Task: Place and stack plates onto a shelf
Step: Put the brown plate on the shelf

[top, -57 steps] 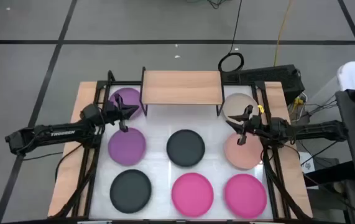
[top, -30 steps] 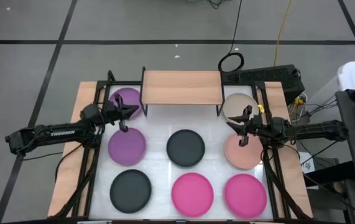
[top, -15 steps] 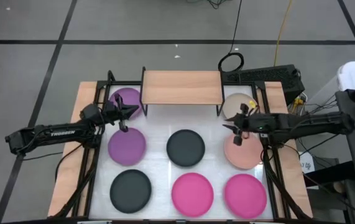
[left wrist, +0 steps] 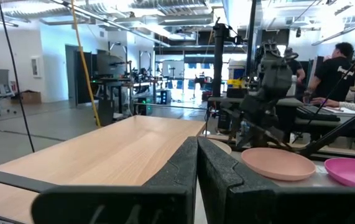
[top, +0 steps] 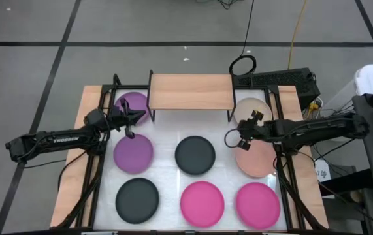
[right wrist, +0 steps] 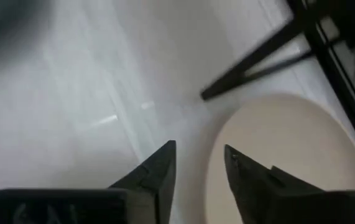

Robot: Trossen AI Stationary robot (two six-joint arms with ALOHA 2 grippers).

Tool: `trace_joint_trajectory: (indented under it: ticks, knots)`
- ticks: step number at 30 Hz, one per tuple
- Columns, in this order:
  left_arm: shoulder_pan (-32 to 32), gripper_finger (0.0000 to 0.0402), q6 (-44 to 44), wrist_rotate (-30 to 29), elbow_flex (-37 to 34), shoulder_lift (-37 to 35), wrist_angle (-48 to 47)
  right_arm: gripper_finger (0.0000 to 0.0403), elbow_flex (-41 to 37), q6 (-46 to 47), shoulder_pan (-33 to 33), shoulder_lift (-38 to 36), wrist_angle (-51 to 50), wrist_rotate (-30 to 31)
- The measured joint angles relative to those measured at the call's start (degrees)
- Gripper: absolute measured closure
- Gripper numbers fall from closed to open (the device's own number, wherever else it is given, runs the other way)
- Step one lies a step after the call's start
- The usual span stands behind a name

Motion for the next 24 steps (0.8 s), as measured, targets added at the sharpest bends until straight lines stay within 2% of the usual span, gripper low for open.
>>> trace_joint_trajectory:
  ticks: [6, 11, 19, 24]
  knots:
    - [0.0, 0.0387, 0.0, 0.0, 0.0, 0.0, 0.0, 0.0219, 0.0, 1.1, -6.8, 4.7, 0.0, -1.9]
    - [0.0, 0.0387, 0.0, 0.0, 0.0, 0.0, 0.0, 0.0196, 0.0, 1.2, -11.4, 8.9, 0.6, -4.5]
    - [0.0, 0.0387, 0.0, 0.0, 0.0, 0.0, 0.0, 0.0208, -0.4, 2.6, -14.9, 14.5, 2.0, -4.7]
    - [0.0, 0.0387, 0.0, 0.0, 0.0, 0.0, 0.0, 0.0250, -1.4, 3.0, -16.3, 16.5, 3.1, -6.0]
